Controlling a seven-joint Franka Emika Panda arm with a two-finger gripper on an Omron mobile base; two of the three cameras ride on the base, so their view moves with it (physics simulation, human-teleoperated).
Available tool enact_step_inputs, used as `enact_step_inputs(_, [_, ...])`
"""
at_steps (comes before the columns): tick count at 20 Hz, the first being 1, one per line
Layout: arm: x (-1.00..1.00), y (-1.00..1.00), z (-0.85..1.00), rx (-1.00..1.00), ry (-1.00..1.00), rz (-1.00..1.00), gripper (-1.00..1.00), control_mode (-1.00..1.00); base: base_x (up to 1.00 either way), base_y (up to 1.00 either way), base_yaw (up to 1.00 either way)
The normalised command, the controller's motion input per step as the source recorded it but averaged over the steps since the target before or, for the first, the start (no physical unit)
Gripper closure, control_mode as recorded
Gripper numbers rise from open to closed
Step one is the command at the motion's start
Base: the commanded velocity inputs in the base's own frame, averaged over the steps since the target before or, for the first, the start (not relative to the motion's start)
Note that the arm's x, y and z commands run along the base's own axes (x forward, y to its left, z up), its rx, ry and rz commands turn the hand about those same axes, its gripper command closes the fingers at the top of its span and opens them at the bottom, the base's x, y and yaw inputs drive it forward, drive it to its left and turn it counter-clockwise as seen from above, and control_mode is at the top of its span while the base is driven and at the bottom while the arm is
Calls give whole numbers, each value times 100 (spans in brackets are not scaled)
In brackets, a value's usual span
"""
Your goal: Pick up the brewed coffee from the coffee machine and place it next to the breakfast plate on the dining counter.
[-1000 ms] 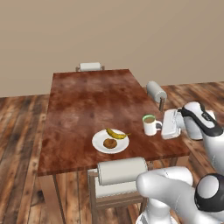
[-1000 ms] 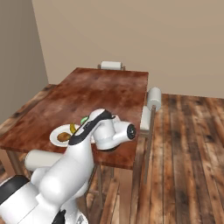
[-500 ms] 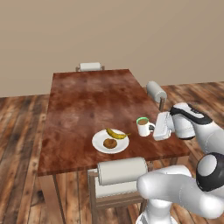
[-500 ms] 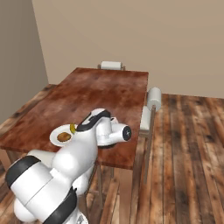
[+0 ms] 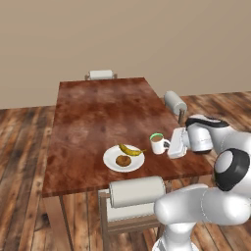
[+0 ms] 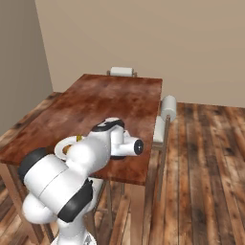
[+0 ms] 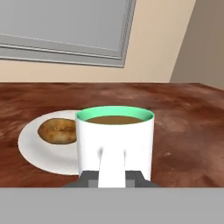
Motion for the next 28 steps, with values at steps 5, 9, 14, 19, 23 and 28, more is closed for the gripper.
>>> enact_step_inputs(5, [22, 0, -28, 0, 0, 0, 100, -100, 0, 0, 0])
enact_step_inputs(9, [15, 0, -24, 0, 0, 0, 100, -100, 0, 0, 0])
enact_step_inputs(14, [11, -2, -23, 0, 0, 0, 100, -100, 0, 0, 0])
enact_step_inputs(19, [8, 0, -24, 0, 0, 0, 100, -100, 0, 0, 0])
enact_step_inputs(23, [11, 0, -23, 0, 0, 0, 100, -100, 0, 0, 0])
enact_step_inputs(28, [9, 0, -23, 0, 0, 0, -100, -100, 0, 0, 0])
